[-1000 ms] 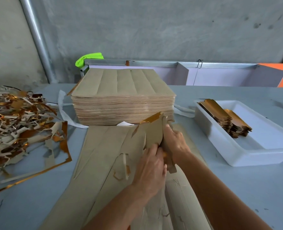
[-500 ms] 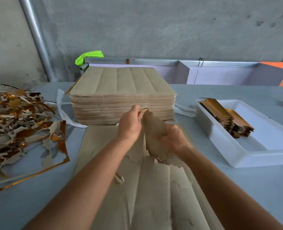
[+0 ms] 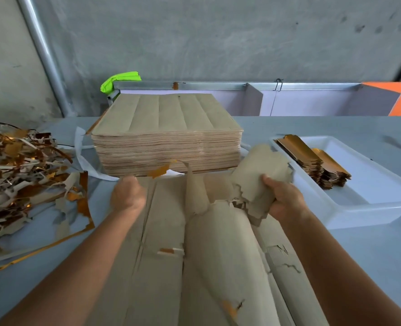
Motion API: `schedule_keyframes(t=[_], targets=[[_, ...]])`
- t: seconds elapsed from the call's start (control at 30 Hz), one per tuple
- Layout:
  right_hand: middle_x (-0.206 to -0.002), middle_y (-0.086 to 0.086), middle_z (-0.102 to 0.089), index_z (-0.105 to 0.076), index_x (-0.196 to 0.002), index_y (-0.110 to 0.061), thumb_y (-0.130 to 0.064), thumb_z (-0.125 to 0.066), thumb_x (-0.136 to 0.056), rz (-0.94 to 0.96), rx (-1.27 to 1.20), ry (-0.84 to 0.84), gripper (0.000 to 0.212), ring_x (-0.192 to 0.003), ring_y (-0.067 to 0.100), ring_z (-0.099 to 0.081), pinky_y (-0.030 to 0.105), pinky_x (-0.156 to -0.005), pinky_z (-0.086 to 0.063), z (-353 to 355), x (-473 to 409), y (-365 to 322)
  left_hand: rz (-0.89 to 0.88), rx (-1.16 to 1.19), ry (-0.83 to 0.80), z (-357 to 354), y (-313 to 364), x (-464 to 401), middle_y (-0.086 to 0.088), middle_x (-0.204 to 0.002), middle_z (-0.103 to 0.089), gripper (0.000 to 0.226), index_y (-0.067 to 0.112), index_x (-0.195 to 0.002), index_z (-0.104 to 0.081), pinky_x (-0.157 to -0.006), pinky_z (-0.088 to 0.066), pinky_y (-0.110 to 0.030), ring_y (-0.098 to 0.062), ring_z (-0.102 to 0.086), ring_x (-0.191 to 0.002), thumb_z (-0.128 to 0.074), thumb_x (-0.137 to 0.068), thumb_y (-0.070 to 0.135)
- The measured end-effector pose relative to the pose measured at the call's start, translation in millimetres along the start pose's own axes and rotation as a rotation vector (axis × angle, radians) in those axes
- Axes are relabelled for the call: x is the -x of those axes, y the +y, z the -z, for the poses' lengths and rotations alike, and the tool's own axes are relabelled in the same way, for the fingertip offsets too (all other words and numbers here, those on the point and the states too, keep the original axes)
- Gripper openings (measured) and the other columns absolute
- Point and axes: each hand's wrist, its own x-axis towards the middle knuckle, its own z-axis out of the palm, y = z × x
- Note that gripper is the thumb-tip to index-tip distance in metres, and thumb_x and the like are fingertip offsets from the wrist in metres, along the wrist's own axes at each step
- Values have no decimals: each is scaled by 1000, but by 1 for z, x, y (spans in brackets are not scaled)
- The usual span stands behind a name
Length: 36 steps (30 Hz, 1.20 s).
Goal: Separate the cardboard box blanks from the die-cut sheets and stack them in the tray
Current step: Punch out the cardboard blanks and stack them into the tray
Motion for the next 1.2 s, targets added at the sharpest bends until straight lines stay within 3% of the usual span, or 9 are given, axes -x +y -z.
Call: schedule_keyframes(t=[0.17,0.27,0.37,0.47,0.53,0.63,0.87,1.0,1.2], targets=[[-104,12,-63,-55,-104,-10,-10,-71,-82,-7,-70,59,27,-88,27,-62,52,-88,-50,17,-1,-2,-94,-117,-52,10,-1,15,-20,-121,-53,28,3,-122,-45,-85,-43,-44,-37,-50,-112,-48,-95,12],[-104,12,-63,-52,-113,-9,-10,-70,-83,-25,-70,23,35,-90,27,-62,53,-88,-51,15,4,2,-365,-205,-58,14,25,40,-17,-146,-21,91,16,-147,-11,-104,-32,-44,-36,-24,-131,-68,-76,8],[-104,13,-65,-52,-111,-9,-7,-67,-85,-2,-92,-19,31,-89,27,-64,51,-83,-53,7,12,6,-803,-123,-33,16,51,78,-3,-153,9,111,27,-149,3,-113,-15,-45,-27,0,-136,-70,-67,8],[-109,14,-66,-56,-118,-6,-5,-63,-87,49,-108,-98,31,-95,30,-65,51,-86,-52,-1,20,9,-1086,-15,-52,6,70,105,-6,-151,-23,83,18,-148,-19,-111,-19,-42,-26,-22,-135,-65,-80,27],[-110,12,-67,-60,-116,-9,-5,-62,-87,90,-133,-158,29,-100,28,-64,50,-90,-51,-3,25,8,-974,-80,-270,-3,80,112,-3,-141,-42,80,16,-144,-25,-108,-18,-43,-23,-35,-131,-59,-83,54],[-101,3,-70,-64,-108,-14,-6,-65,-85,169,-166,-164,25,-92,19,-66,40,-75,-55,-1,30,0,-808,-127,-492,-9,81,108,-2,-123,-57,73,19,-128,-43,-108,-12,-40,-18,-45,-121,-64,-73,63],[-84,-6,-68,-63,-91,-18,-7,-68,-83,205,-232,65,15,-76,10,-63,31,-59,-50,23,25,-28,-686,266,-587,-9,55,95,-2,-88,-70,5,15,-84,-67,-84,-48,-29,-19,-63,-90,-62,-83,14],[-81,2,-64,-62,-94,-12,-5,-68,-83,220,280,92,15,-71,18,-61,29,-56,-47,36,27,-33,-596,667,-616,8,45,90,10,-79,-65,24,17,-84,-66,-73,-40,-6,10,-55,-70,-56,-88,-5],[-83,12,-70,-64,-84,-10,-5,-71,-80,149,771,-304,9,-71,23,-66,33,-61,-54,9,49,-26,-580,959,-584,27,48,88,12,-79,-69,24,12,-88,-69,-78,-44,-8,3,-59,-80,-55,-88,-8]])
